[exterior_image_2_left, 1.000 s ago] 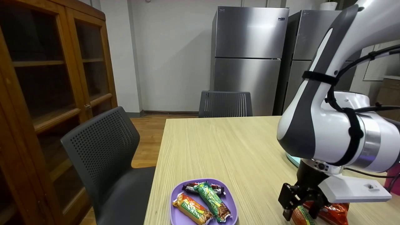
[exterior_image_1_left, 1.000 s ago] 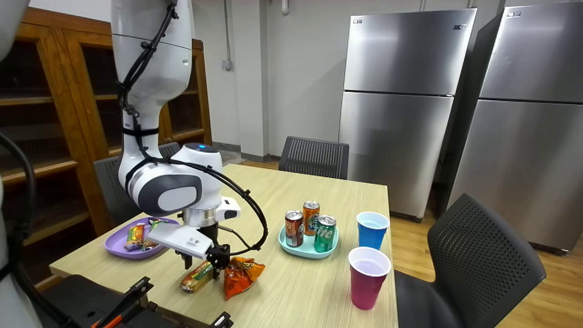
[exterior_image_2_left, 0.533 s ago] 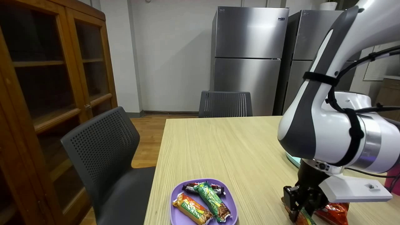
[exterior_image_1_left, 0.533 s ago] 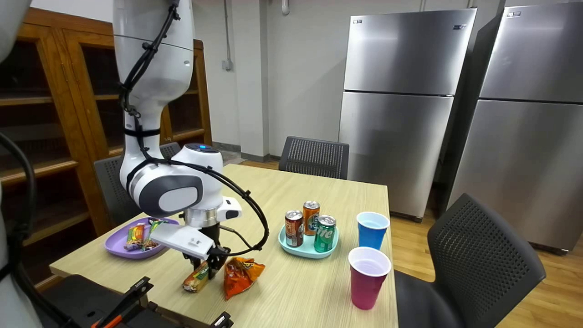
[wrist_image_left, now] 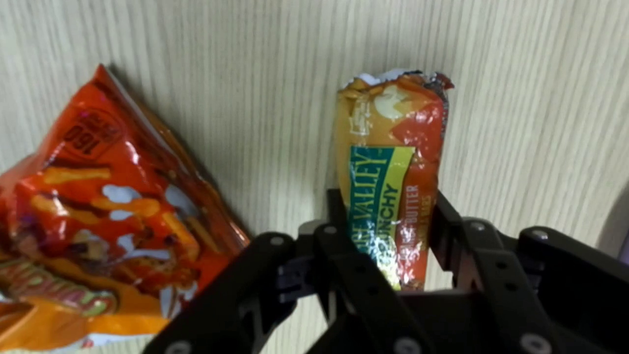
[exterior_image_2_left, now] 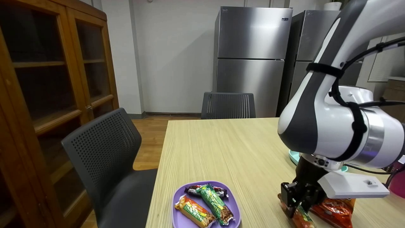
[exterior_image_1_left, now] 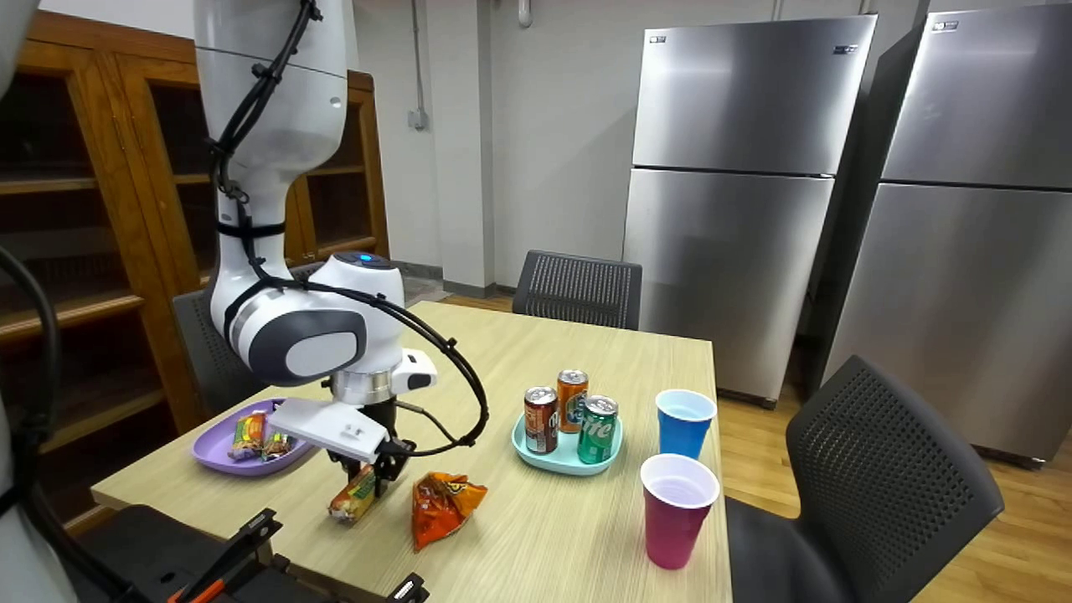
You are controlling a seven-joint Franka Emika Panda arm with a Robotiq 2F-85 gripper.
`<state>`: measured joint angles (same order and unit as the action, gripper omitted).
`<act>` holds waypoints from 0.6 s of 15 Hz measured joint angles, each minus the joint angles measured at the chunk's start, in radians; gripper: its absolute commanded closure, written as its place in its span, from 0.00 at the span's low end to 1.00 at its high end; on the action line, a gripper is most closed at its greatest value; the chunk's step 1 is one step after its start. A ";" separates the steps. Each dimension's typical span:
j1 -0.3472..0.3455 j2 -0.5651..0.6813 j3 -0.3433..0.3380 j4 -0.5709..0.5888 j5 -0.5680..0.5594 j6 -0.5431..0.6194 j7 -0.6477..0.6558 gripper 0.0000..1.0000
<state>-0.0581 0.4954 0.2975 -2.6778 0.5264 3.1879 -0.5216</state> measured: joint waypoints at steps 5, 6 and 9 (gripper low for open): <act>-0.029 -0.100 0.098 -0.018 -0.009 -0.039 -0.018 0.83; -0.029 -0.115 0.114 -0.019 -0.013 -0.051 -0.021 0.83; -0.027 -0.155 0.167 -0.019 -0.028 -0.082 -0.037 0.83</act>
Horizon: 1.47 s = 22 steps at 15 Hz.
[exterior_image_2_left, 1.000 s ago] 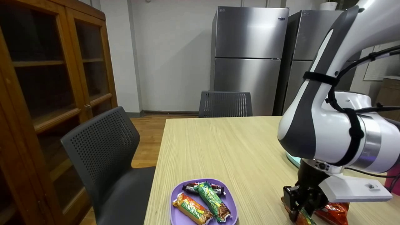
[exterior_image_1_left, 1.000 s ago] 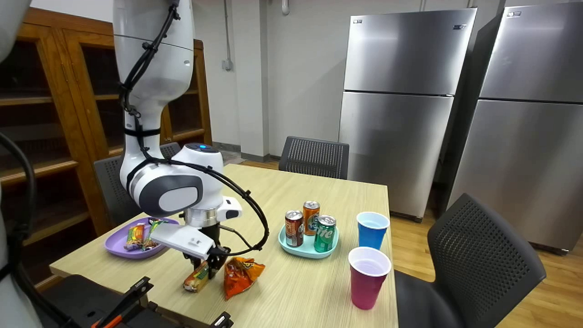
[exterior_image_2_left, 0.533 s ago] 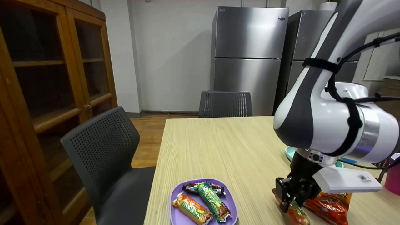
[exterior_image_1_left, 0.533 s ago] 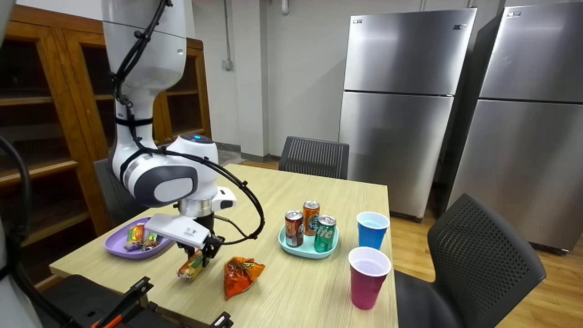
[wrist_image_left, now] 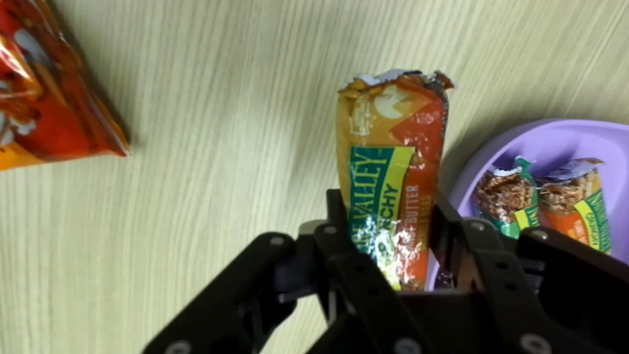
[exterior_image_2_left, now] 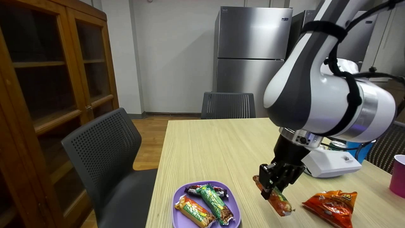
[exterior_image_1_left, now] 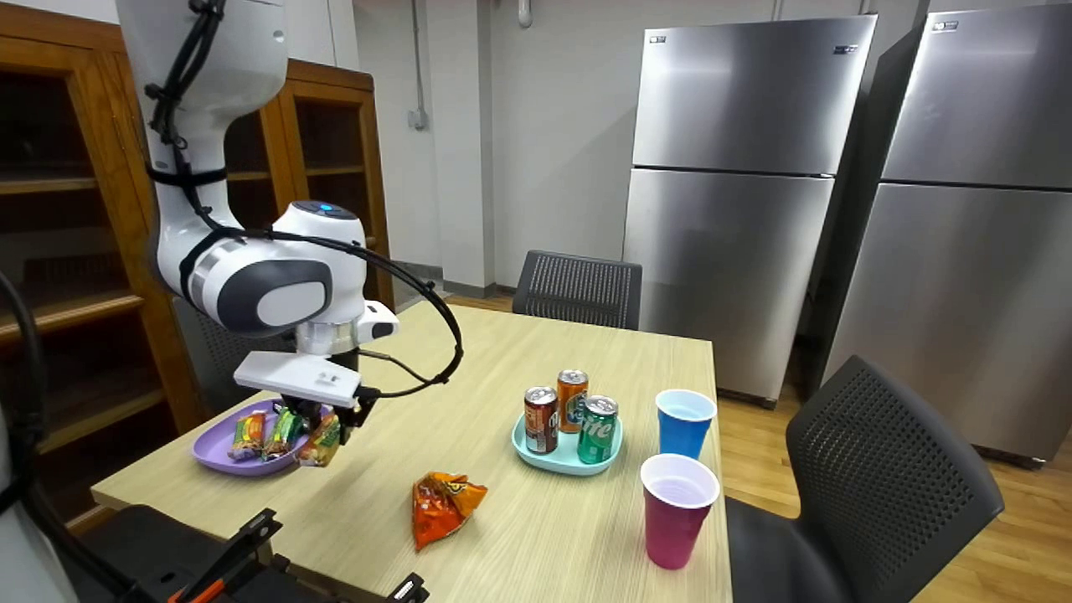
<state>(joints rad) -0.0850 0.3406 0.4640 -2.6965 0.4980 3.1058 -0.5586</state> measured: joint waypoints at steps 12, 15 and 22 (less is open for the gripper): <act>-0.024 0.021 0.177 0.056 -0.374 -0.023 0.141 0.83; -0.009 0.060 0.178 0.094 -0.422 -0.033 0.169 0.83; 0.090 0.158 0.113 0.193 -0.482 -0.035 0.226 0.83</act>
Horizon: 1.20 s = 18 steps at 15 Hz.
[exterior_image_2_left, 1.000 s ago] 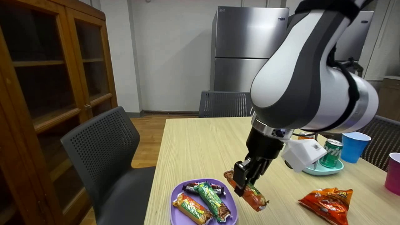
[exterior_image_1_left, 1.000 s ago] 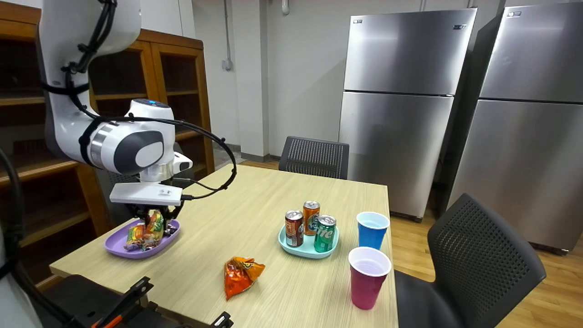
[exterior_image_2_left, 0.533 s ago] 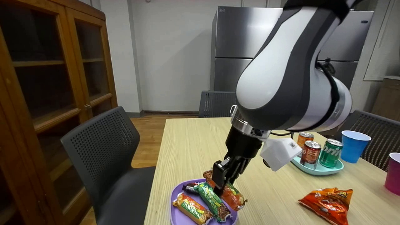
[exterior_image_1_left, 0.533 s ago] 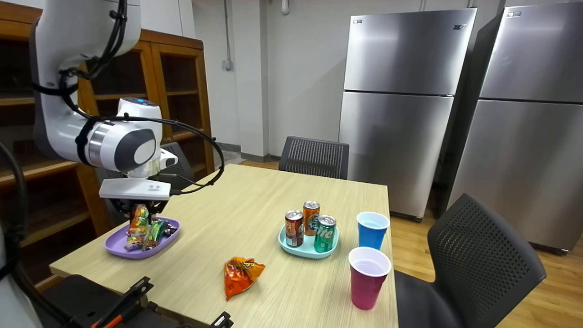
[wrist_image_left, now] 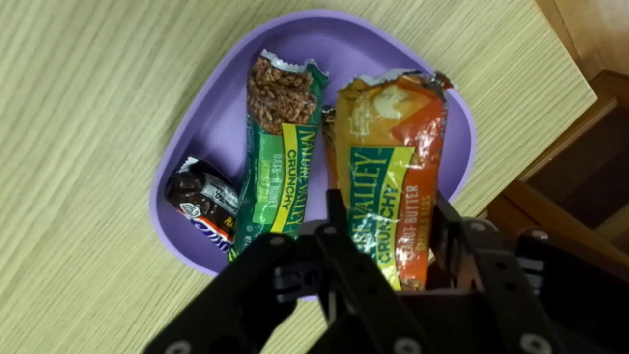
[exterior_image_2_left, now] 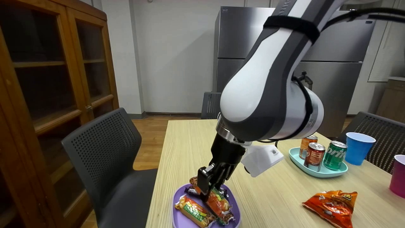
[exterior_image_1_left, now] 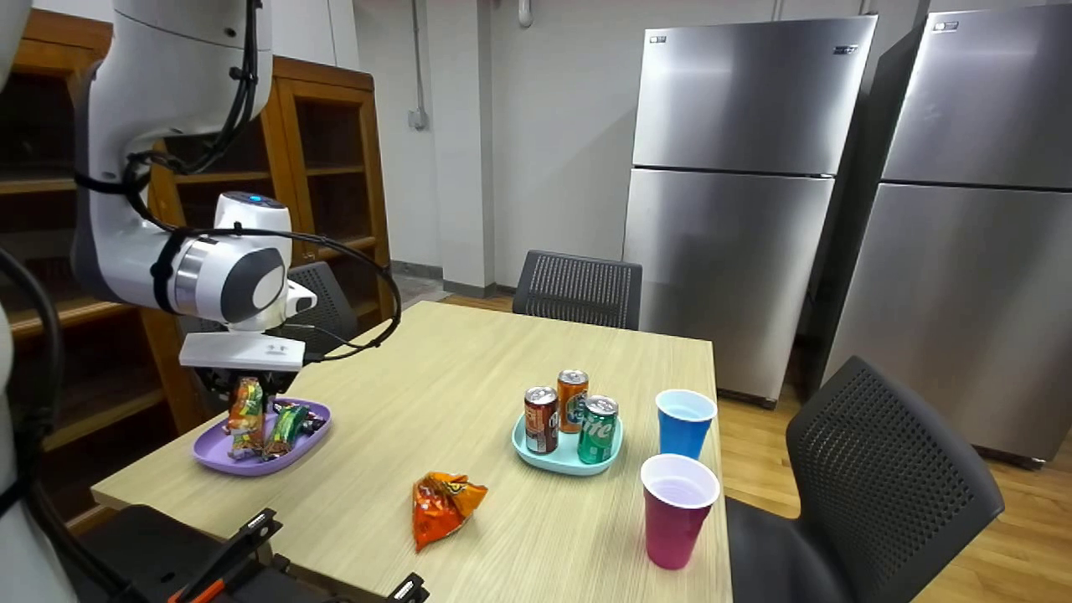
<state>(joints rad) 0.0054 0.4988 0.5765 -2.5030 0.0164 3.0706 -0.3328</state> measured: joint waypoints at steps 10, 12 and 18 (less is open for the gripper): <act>0.170 0.113 -0.161 0.104 -0.049 0.000 0.053 0.31; 0.179 0.125 -0.169 0.113 -0.050 0.000 0.054 0.18; 0.162 0.129 -0.134 0.118 -0.055 0.001 0.054 0.00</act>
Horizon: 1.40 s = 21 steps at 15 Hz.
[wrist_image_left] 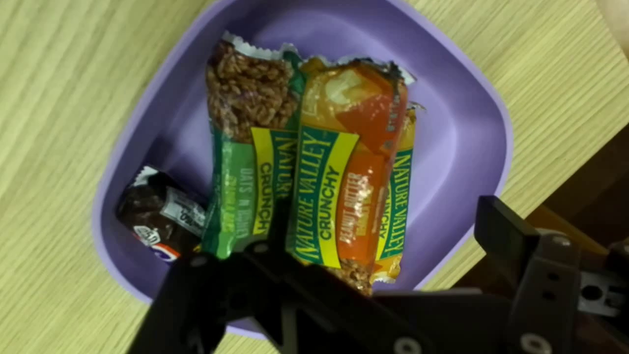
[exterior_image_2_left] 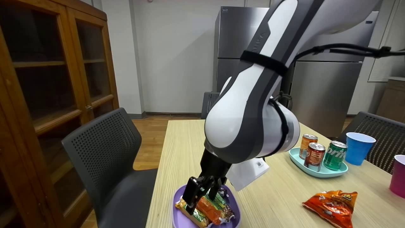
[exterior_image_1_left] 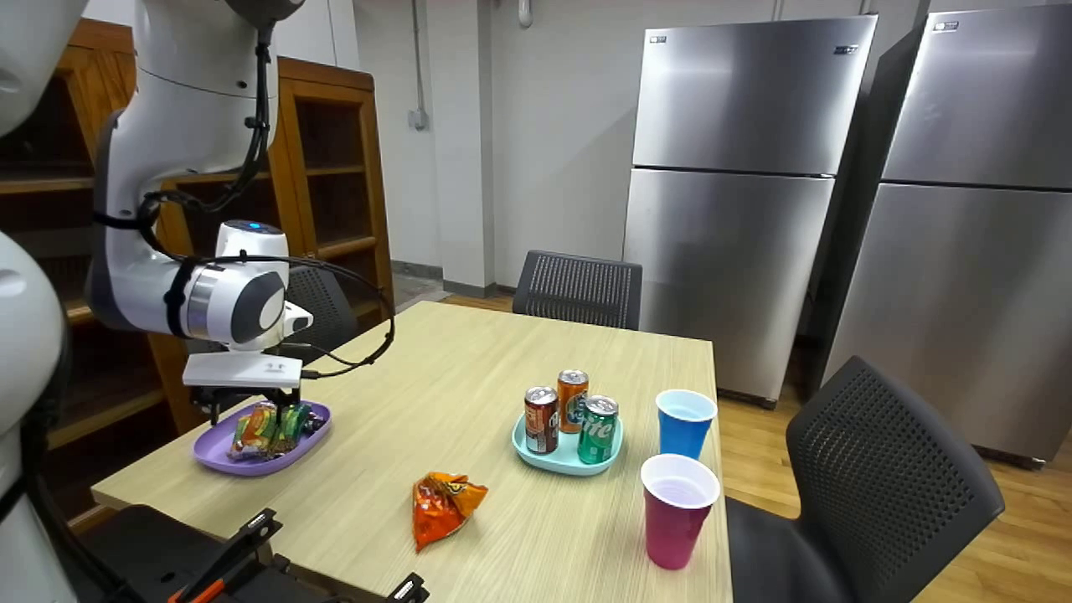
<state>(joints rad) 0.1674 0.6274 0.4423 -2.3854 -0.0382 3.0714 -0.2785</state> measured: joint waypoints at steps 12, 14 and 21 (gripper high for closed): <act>-0.288 -0.156 0.201 -0.115 0.005 -0.069 0.000 0.00; -0.282 -0.209 0.170 -0.141 0.005 -0.078 0.000 0.00; -0.187 -0.380 -0.026 -0.244 0.004 -0.089 0.010 0.00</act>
<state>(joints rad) -0.0200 0.2475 0.4167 -2.6297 -0.0339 2.9824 -0.2689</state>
